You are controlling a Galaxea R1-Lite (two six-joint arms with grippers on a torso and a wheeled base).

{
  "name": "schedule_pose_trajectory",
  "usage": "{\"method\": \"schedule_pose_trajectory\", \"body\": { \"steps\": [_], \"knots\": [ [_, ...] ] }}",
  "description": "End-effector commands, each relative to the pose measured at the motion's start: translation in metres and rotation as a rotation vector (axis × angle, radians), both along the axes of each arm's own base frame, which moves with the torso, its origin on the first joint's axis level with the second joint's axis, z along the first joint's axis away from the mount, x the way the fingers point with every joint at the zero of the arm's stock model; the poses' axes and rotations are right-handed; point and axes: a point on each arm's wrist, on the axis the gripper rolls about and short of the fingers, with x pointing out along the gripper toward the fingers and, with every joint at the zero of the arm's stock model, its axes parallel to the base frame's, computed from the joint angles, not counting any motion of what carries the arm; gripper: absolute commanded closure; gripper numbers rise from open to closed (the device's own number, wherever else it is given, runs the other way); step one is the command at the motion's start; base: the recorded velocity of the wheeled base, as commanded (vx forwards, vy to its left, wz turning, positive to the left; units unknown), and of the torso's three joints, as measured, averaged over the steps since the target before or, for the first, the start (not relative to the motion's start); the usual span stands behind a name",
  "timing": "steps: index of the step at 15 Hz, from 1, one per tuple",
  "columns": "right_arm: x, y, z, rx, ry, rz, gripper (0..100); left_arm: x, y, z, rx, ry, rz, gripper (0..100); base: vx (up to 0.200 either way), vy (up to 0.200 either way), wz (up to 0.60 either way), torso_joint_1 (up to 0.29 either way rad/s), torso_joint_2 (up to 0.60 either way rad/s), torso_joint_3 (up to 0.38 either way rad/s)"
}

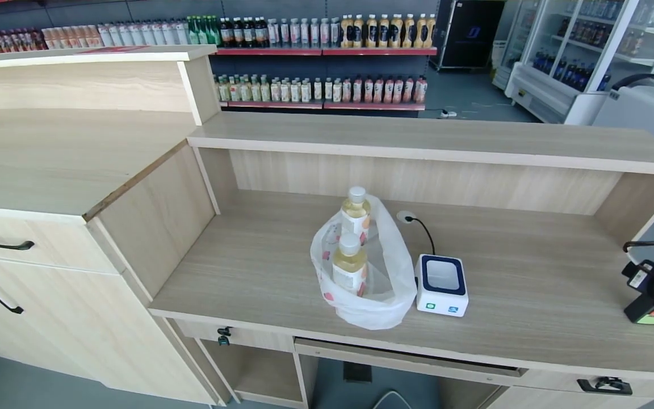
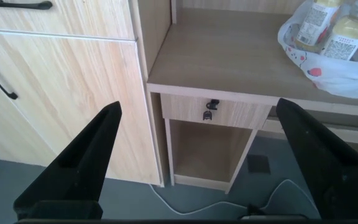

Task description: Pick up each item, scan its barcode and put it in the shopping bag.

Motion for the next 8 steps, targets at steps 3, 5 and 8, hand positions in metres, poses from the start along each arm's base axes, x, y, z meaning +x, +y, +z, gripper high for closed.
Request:
{"method": "schedule_pose_trajectory", "body": {
  "steps": [3,5,8],
  "knots": [
    [0.019,-0.03,-0.039,0.005,0.106,-0.052,0,0.0,0.0,0.0,-0.002,-0.001,0.0,0,0.0,0.0,0.0,0.0,0.0,0.0],
    [0.029,-0.042,-0.041,-0.013,0.112,-0.061,0,0.0,0.0,0.0,0.0,-0.001,0.0,0,0.0,0.0,0.0,0.0,0.0,0.0],
    [0.045,-0.046,-0.044,-0.027,0.104,-0.044,0,0.0,0.0,0.0,-0.002,-0.001,0.0,0,0.0,0.0,0.0,0.0,0.0,0.0]
  ]
}}
